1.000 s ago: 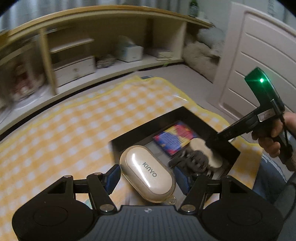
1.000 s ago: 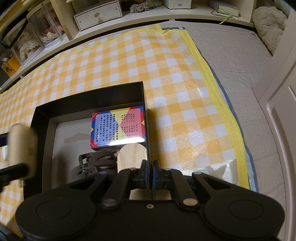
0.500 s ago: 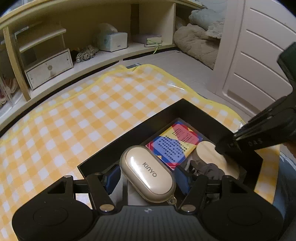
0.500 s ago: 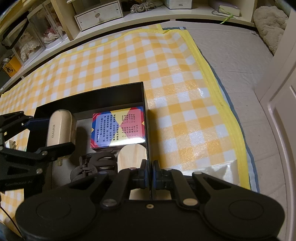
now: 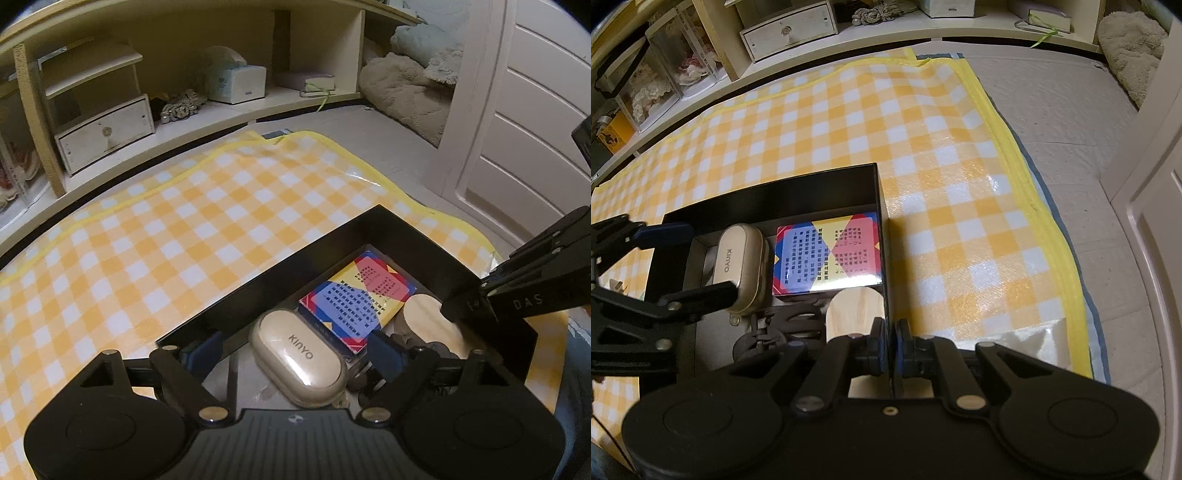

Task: Organize rigid objects
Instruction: 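Carry the earbud case into the tray and open the left tool, then reach the left tool to the mint-green tape measure and grasp it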

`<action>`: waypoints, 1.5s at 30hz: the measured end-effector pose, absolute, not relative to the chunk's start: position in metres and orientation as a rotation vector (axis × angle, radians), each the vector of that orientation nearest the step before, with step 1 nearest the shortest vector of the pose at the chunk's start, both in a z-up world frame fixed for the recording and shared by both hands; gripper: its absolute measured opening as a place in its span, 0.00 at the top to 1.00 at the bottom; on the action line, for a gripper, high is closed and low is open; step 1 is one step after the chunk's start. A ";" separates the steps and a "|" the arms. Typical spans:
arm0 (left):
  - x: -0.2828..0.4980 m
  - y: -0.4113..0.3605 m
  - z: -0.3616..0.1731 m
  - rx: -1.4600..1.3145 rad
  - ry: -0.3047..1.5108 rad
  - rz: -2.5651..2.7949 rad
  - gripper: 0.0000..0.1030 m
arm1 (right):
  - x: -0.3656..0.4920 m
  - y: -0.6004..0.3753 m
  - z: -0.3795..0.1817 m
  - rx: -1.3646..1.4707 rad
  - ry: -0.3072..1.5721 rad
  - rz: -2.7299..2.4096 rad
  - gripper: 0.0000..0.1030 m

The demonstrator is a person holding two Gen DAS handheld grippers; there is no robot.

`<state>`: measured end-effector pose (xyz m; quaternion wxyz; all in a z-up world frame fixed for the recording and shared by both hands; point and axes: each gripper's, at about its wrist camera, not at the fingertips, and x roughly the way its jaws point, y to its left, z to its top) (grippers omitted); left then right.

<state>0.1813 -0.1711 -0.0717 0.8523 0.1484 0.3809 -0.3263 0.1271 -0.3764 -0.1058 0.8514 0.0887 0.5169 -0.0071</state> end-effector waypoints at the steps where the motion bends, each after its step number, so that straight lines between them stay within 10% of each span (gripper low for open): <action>1: 0.180 -0.169 -0.069 0.306 0.807 -0.681 0.16 | 0.127 -0.377 -0.106 0.188 1.088 -0.015 0.93; 12: 0.142 -0.154 -0.037 0.259 0.829 -0.679 0.00 | 0.128 -0.375 -0.106 0.188 1.089 -0.015 0.93; 45: 0.048 -0.129 -0.003 0.258 0.714 -0.676 0.00 | 0.126 -0.376 -0.106 0.177 1.090 -0.016 0.93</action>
